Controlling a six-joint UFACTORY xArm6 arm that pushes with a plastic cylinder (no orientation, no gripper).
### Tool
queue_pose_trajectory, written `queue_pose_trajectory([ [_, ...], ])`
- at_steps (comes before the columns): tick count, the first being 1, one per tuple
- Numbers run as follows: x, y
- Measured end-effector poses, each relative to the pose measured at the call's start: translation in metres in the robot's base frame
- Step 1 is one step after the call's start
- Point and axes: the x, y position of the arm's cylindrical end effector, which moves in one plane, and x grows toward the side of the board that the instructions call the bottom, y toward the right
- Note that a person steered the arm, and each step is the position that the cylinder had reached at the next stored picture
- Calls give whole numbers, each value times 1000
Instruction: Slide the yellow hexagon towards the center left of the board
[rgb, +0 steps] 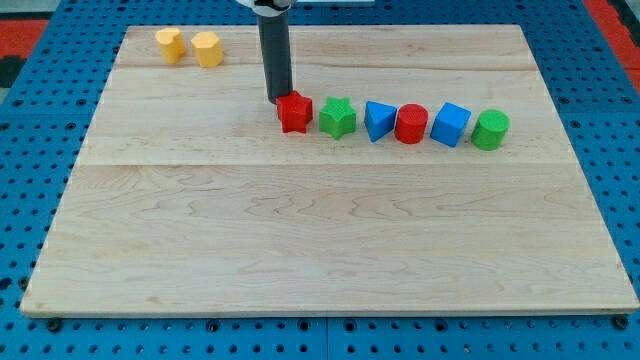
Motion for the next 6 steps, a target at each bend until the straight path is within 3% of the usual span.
queue_pose_trajectory([
  [1,-15,9],
  [2,-56,40],
  [3,-126,34],
  [4,-145,-9],
  [5,-137,-77],
  [6,-98,-103],
])
